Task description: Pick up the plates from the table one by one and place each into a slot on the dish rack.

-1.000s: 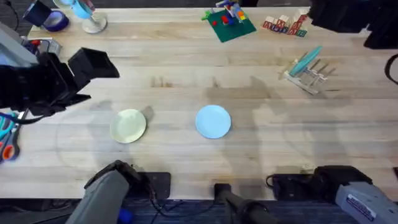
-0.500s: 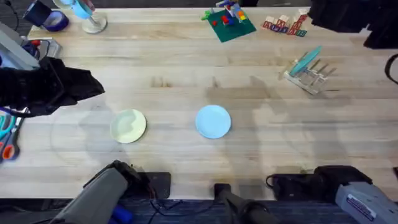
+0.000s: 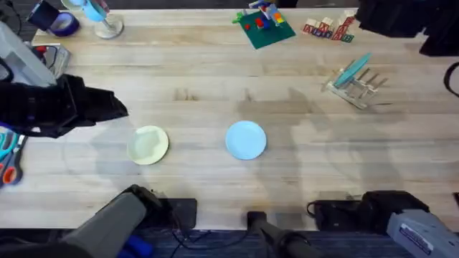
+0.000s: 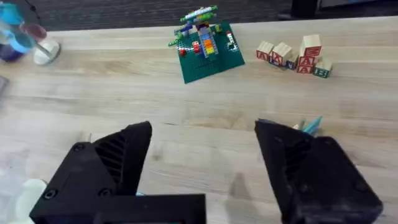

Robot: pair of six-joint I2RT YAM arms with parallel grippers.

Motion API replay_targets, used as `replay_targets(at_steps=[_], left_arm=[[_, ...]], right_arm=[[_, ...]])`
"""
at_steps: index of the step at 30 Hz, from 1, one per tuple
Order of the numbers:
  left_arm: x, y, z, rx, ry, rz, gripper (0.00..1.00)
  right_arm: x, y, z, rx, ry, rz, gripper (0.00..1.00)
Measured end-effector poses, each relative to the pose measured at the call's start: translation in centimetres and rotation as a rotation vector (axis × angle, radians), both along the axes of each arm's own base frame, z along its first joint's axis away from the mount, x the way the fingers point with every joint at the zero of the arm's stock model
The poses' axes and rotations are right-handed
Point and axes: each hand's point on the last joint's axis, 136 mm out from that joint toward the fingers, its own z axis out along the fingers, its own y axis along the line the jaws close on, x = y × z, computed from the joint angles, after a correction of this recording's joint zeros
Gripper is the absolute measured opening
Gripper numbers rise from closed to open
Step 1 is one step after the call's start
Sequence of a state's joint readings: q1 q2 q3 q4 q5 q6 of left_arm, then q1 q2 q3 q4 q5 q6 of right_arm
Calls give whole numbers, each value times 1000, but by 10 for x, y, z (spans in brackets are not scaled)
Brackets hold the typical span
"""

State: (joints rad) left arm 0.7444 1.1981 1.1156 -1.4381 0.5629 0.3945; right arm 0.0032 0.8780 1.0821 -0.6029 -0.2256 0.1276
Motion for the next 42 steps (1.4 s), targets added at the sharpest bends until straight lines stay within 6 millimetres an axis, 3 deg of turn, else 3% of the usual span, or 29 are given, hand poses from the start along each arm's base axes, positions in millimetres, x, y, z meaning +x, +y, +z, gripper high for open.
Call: replay_targets(at_steps=[6,14,24,42], left_arm=[[-9,-12,-12,-70,37,-173,38],[-9,0,-33,-29,-4,-408,39],[-8,47,-55,-83,-63,-277,38],[2,45,-93,-317,-78,-300,38]], right_arm=[[0,0,0,-8,-1,4,996],[6,0,-11,-26,33,15,996],[8,-3,-13,-36,39,-3,996],[10,-12,-14,-64,37,-46,996]])
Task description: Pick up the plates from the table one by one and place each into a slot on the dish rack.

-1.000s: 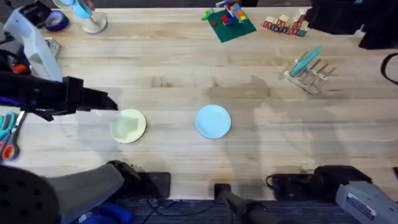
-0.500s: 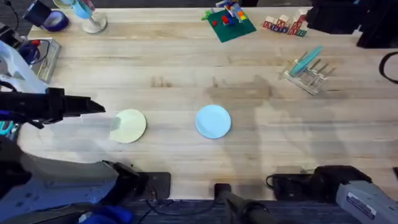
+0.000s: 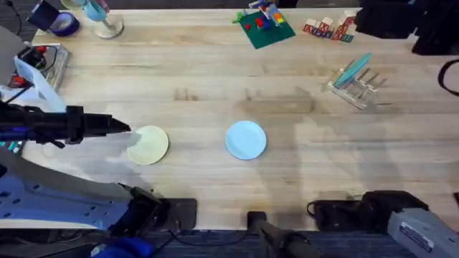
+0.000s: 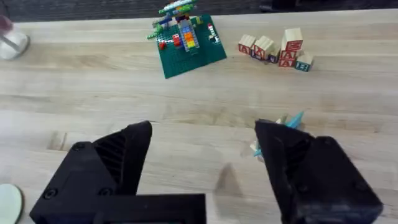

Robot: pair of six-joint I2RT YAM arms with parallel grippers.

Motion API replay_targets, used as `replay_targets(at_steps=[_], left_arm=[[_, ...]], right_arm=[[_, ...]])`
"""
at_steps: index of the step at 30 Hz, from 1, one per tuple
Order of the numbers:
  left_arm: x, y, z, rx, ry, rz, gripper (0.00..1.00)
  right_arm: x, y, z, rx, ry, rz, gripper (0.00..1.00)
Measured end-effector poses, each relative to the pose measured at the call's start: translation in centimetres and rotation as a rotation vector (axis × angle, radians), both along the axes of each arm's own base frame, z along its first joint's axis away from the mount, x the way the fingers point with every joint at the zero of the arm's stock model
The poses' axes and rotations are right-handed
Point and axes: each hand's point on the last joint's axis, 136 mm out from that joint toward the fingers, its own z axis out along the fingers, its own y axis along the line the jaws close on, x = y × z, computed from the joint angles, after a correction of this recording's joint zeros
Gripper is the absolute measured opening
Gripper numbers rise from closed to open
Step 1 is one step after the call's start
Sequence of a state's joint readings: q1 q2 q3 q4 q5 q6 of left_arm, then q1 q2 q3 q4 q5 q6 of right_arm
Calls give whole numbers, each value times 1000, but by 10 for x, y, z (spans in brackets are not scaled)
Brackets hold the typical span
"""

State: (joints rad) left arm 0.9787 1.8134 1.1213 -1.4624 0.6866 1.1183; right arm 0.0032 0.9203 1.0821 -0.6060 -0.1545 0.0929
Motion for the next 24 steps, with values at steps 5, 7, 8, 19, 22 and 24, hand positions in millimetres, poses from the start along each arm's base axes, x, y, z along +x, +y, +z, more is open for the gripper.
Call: replay_targets(at_steps=[5,7,8,19,22,24], left_arm=[[-12,-1,-5,8,62,-40,37],[-16,0,-7,16,76,-48,38],[-18,0,-7,16,83,-49,38],[-30,12,-12,47,118,-29,39],[-28,16,-17,62,112,-28,38],[-28,16,-19,52,117,-29,38]], right_arm=[[0,-2,0,-5,0,-9,996],[0,-2,0,-6,0,-10,996],[0,-2,0,-7,0,-11,996],[0,-2,0,-7,0,-11,996],[0,-2,0,-7,0,-12,996],[0,-3,-1,-9,1,-14,996]])
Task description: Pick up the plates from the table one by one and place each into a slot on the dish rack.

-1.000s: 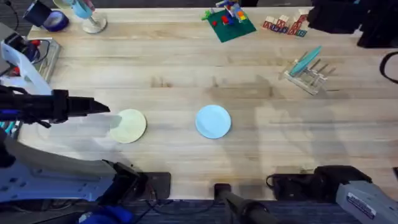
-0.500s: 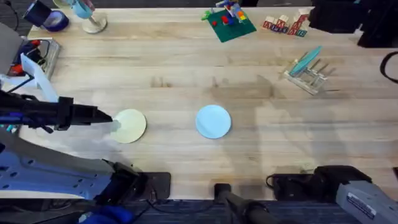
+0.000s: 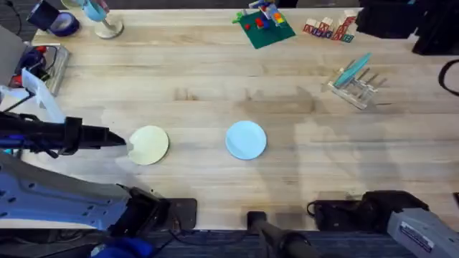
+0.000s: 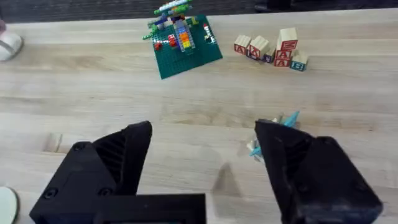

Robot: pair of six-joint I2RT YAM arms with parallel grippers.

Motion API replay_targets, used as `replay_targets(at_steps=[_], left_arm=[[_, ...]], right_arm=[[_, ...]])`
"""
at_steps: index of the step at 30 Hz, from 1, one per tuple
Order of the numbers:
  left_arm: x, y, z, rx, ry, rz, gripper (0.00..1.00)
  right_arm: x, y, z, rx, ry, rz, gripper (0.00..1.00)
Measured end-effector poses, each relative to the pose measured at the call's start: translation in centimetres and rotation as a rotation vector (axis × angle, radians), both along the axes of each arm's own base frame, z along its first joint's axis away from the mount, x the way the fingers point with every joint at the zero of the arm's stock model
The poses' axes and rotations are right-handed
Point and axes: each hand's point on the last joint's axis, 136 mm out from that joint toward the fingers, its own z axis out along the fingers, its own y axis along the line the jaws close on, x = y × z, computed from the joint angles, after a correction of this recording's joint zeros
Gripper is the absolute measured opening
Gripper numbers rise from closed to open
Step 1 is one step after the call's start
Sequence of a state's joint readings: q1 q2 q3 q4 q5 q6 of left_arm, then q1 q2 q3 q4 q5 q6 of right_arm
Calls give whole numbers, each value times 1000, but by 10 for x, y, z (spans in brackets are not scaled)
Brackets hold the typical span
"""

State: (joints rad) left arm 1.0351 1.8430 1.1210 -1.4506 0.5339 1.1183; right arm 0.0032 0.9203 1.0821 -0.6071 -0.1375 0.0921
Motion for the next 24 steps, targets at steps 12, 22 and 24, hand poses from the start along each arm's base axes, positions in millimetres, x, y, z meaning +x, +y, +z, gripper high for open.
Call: replay_targets(at_steps=[12,22,24], left_arm=[[2,-3,-11,-61,14,14,38],[6,4,-17,-23,-9,13,38],[7,5,-20,-10,-17,13,38]], right_arm=[[0,-1,0,-2,0,-3,996],[0,-1,0,-2,0,-2,996],[0,-1,0,-4,0,-1,995]])
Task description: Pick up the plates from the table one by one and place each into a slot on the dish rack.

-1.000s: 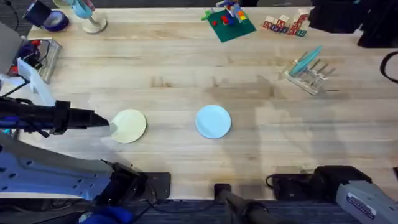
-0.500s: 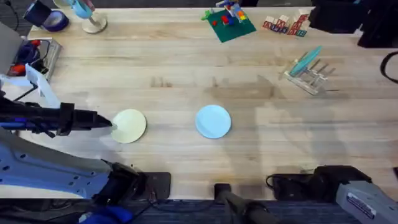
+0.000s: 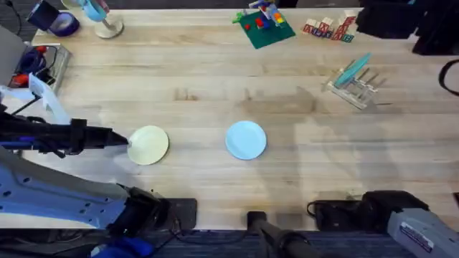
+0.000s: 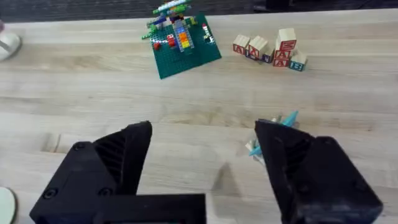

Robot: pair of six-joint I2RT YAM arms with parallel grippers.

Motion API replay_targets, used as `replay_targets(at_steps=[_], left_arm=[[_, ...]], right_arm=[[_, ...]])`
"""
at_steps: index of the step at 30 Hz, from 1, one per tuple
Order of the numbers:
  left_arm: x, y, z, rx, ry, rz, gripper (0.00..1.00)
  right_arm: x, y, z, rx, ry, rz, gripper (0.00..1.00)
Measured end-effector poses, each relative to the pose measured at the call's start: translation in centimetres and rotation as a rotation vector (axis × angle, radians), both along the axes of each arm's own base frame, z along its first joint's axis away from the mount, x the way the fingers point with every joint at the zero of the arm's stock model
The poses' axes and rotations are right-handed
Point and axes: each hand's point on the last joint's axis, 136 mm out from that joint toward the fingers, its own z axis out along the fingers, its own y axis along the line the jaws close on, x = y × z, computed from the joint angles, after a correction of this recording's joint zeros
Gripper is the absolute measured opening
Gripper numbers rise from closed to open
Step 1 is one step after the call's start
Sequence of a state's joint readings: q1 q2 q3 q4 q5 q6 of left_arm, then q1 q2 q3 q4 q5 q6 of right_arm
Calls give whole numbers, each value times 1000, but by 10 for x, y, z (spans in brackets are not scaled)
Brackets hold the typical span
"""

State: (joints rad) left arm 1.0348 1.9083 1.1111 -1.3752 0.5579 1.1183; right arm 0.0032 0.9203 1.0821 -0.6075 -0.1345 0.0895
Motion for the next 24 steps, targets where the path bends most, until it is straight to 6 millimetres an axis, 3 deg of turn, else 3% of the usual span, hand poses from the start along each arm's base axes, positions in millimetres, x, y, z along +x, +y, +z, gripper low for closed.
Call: replay_targets(at_steps=[12,24], left_arm=[[1,2,-7,10,23,37,39],[4,-19,9,-94,51,47,38]], right_arm=[[0,0,0,0,0,0,996],[0,0,0,-38,-8,22,996]])
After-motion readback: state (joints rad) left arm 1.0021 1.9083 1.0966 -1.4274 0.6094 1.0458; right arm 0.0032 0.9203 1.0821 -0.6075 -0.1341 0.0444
